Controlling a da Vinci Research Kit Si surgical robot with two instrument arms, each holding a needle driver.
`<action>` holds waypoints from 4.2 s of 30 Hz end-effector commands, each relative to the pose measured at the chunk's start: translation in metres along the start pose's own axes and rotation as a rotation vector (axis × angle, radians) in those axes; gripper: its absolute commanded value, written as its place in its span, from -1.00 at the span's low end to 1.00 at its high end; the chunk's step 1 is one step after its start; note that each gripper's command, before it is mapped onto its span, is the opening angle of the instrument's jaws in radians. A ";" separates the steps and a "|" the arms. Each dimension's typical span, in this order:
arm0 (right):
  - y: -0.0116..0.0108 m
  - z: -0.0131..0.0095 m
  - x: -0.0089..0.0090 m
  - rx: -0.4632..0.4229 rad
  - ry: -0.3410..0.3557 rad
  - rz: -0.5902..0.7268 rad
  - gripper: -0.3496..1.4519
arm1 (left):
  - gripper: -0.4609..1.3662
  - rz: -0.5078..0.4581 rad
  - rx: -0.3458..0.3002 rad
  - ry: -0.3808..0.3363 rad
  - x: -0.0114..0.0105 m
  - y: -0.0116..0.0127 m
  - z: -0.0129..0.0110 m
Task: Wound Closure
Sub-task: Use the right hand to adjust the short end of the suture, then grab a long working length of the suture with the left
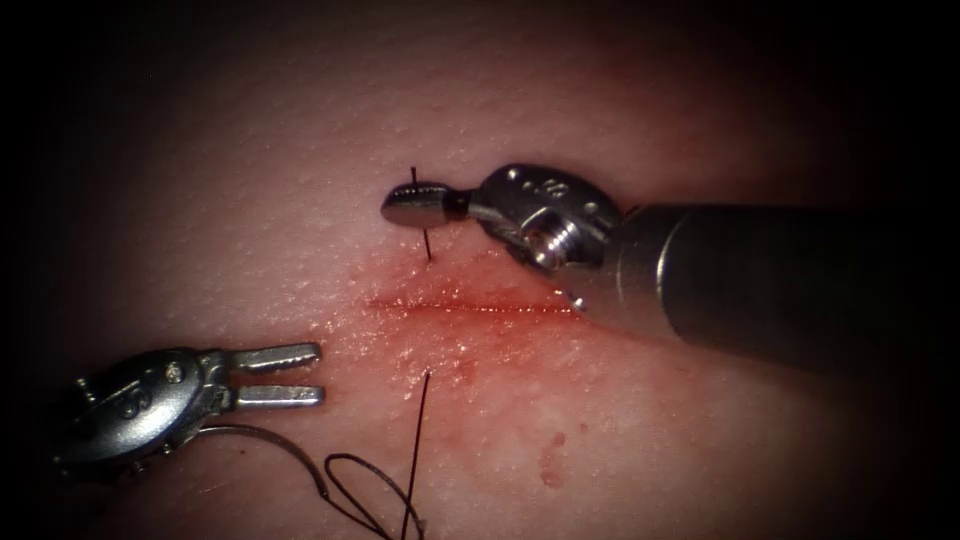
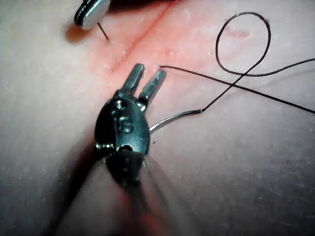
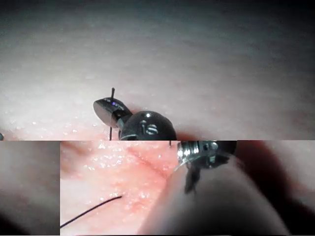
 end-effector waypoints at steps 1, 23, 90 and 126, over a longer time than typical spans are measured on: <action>0.0000 -0.0002 0.0002 -0.003 0.003 -0.012 -1.00 | -0.51 0.000 -0.005 0.000 0.0000 0.0000 0.0000; -0.0006 -0.0012 0.0020 -0.036 0.061 -0.074 -1.00 | -0.60 0.003 -0.007 -0.001 0.0002 0.0001 -0.0002; -0.0016 -0.0127 0.0013 -0.116 0.038 -0.243 0.95 | -0.24 0.665 0.034 -0.199 0.0009 0.0015 0.0038; -0.0025 -0.0127 0.0008 -0.116 0.053 -0.255 0.93 | -0.23 0.945 -0.128 -0.266 -0.0035 0.0082 0.0086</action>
